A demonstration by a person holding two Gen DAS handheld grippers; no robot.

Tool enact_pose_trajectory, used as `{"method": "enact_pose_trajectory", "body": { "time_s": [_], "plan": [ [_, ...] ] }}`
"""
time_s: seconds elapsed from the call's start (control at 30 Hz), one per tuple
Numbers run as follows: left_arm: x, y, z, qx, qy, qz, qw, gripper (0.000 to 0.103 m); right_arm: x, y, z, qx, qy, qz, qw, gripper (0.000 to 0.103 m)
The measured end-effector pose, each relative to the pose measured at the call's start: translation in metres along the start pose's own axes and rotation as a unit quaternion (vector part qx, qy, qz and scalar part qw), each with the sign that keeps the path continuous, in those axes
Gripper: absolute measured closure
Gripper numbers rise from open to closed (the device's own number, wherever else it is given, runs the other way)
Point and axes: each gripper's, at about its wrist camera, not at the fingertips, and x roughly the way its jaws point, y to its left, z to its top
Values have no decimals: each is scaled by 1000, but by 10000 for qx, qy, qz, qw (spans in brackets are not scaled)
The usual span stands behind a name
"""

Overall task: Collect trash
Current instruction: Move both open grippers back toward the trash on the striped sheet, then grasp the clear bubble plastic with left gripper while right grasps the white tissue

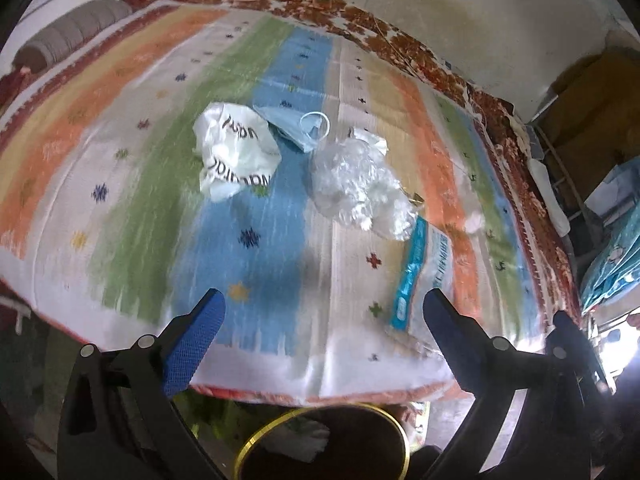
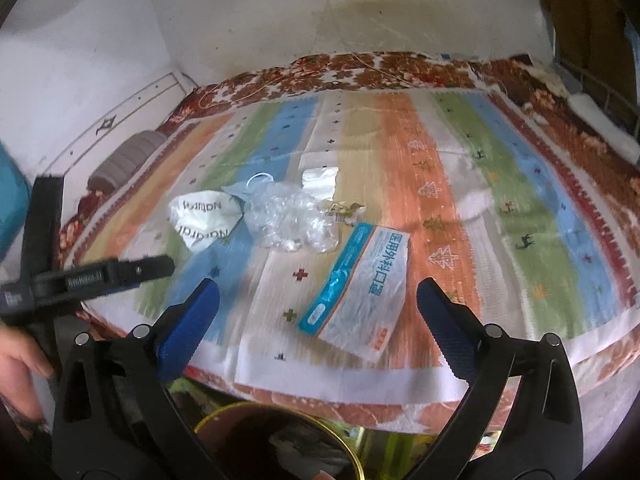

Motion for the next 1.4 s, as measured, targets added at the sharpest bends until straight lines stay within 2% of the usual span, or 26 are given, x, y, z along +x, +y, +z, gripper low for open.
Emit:
{"method": "enact_pose_trajectory", "body": {
  "time_s": [0.27,0.43,0.63,0.7,0.87,0.97,1.07,1.13,1.23,1.33,1.4],
  "plan": [
    [28,-4,14,448,-82,250,9987,6,35,-21,20,168,-19,93,9998,9],
    [43,-1,26,426,63,306,9986,6,59,-25,38,177,294,170,9993,9],
    [64,4,41,428,97,391,9983,6,80,-28,59,136,292,160,9994,9],
    [70,6,46,363,116,359,9986,6,89,-30,67,178,302,164,9993,9],
    [83,8,61,227,291,-43,9993,6,109,-34,84,501,318,509,9969,9],
    [91,0,65,511,273,129,9982,6,122,-29,92,426,351,535,9970,9],
    [106,-11,78,785,402,398,9953,6,138,-30,99,635,522,592,9949,9],
    [113,-13,84,811,435,264,9954,6,152,-27,105,599,621,538,9948,9],
    [125,-13,88,842,570,297,9944,6,167,-23,111,362,705,337,9963,9],
    [132,-12,89,868,575,160,9944,7,186,-22,117,241,832,219,9960,9],
    [134,-10,90,817,556,-235,9948,8,197,-21,121,166,914,238,9954,14]
  ]
}}
